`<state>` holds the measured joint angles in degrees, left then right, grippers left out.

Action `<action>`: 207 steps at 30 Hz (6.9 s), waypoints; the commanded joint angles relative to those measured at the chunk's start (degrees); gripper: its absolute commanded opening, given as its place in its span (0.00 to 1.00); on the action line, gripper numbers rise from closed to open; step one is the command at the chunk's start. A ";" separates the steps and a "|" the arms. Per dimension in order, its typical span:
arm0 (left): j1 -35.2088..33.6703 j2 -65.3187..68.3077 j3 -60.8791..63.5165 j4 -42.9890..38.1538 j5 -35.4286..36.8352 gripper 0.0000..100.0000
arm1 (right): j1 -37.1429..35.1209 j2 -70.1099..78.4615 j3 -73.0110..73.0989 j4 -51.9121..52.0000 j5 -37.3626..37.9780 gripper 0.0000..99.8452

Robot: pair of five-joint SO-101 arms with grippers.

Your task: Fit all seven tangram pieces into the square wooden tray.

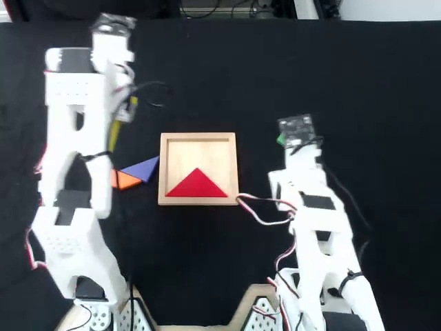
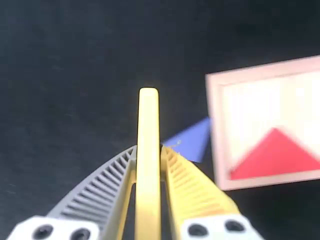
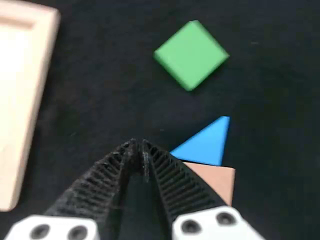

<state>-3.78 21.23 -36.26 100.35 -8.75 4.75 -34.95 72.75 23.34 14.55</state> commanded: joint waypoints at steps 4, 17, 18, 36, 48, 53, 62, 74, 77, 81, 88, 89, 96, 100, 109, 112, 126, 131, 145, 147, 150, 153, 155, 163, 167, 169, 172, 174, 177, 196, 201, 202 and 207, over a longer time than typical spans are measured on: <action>8.84 -3.08 7.69 -2.64 17.93 0.03 | 2.29 -1.98 -3.56 -0.97 -2.37 0.01; 16.92 -12.22 42.07 -34.37 17.93 0.03 | 2.11 -1.71 -3.38 -0.97 -2.20 0.01; 16.92 -12.22 43.74 -36.31 17.58 0.03 | 2.11 -1.71 -3.38 -0.97 -2.11 0.01; 16.92 -12.13 51.82 -48.44 15.47 0.03 | -0.18 -1.63 -3.12 -0.88 -2.11 0.01; 16.31 -12.13 53.67 -48.53 9.58 0.18 | -0.18 -1.63 -3.12 -0.79 -2.11 0.01; 15.96 -12.13 54.02 -50.46 9.58 0.19 | -0.18 -1.63 -3.12 -0.79 -2.11 0.01; 16.13 -12.75 54.11 -50.37 9.58 0.19 | -0.26 -1.63 -3.12 -0.79 -2.11 0.01; 17.19 -20.13 52.35 -41.49 12.04 0.19 | -0.26 -1.63 -3.12 -0.88 -2.11 0.01; 19.12 -21.10 54.20 -41.76 12.04 0.19 | -0.26 -1.63 -3.12 -0.79 -2.11 0.01; 22.73 -21.45 57.36 -45.89 12.04 0.19 | -0.26 -1.63 -3.12 -0.79 -2.11 0.01; 22.37 -22.51 56.13 -46.33 12.04 0.19 | -0.26 -1.63 -3.12 -0.79 -2.11 0.01; 20.97 -23.56 55.16 -45.10 12.04 0.19 | -0.26 -1.71 -3.12 -0.70 -2.11 0.01; 23.16 -23.82 60.18 -45.63 5.89 0.19 | -0.26 -1.89 -3.12 -0.62 -2.11 0.01; 24.57 -23.65 62.55 -45.63 -0.26 0.19 | -0.26 -1.71 -3.12 -0.70 -2.11 0.01; 24.04 -23.30 65.98 -48.79 -9.76 0.19 | -0.26 -1.63 -3.12 -0.79 -2.11 0.01; 23.52 -23.30 68.53 -55.65 -10.20 0.19 | -0.26 -1.63 -3.12 -0.79 -2.11 0.01; 16.92 -23.30 69.58 -61.19 -10.29 0.19 | -0.35 -1.63 -3.12 -0.88 -2.11 0.01; 16.92 -23.91 69.41 -61.19 -10.29 0.19 | -0.35 -1.54 -3.12 -0.88 -2.11 0.01; 18.15 -11.34 53.76 -65.58 -2.64 0.19 | -1.85 -1.71 -2.33 -0.97 -2.02 0.01; 18.07 -7.91 52.53 -65.58 -2.90 0.19 | -1.85 -1.80 -2.33 -0.97 -2.02 0.01; 17.80 -4.66 51.65 -65.49 -2.99 0.19 | -1.85 -1.89 -2.33 -0.97 -2.02 0.01; 17.54 -4.57 52.62 -64.88 -3.08 0.19 | -1.85 -1.89 -2.33 -0.97 -1.93 0.01; 17.45 -4.57 52.09 -61.98 -4.66 0.19 | -1.85 -1.89 -2.33 -0.97 -0.62 0.01; 14.81 -4.57 51.74 -56.18 -8.97 0.19 | -1.85 -1.89 -2.33 -0.97 -0.09 0.01; 13.85 -4.57 52.00 -56.09 -8.97 0.19 | -1.93 -1.80 -2.33 -0.97 -0.09 0.01; 13.76 -4.57 52.18 -56.09 -8.97 0.19 | -1.93 -1.71 -2.33 -0.97 -0.09 0.01; 13.76 -4.57 51.65 -54.51 -8.97 0.19 | -1.93 -1.71 -2.33 -0.97 -0.09 0.01; 14.11 -4.75 51.56 -53.36 -8.97 0.19 | -1.93 -1.71 -2.42 -0.97 -0.09 0.01; 14.37 -7.12 51.03 -53.01 -8.79 0.19 | -1.93 -1.89 -2.42 -0.97 -0.09 0.01; -11.65 -53.10 46.37 -16.62 -25.05 0.19 | -1.85 -1.98 -2.42 -0.97 -0.09 0.01; -12.09 -49.93 62.46 -26.11 -39.47 0.19 | -3.25 -1.89 -2.07 -0.97 -0.09 0.01; -11.47 -49.14 65.45 -29.45 -39.82 0.19 | -3.52 -1.71 -1.98 -0.97 -0.09 0.01; -10.15 -46.24 78.46 -46.42 -38.51 0.19 | -3.43 -1.63 -1.98 -0.97 -0.09 0.01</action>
<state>-15.12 -25.98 34.51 66.33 -46.55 1.85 -34.95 72.66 23.34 14.02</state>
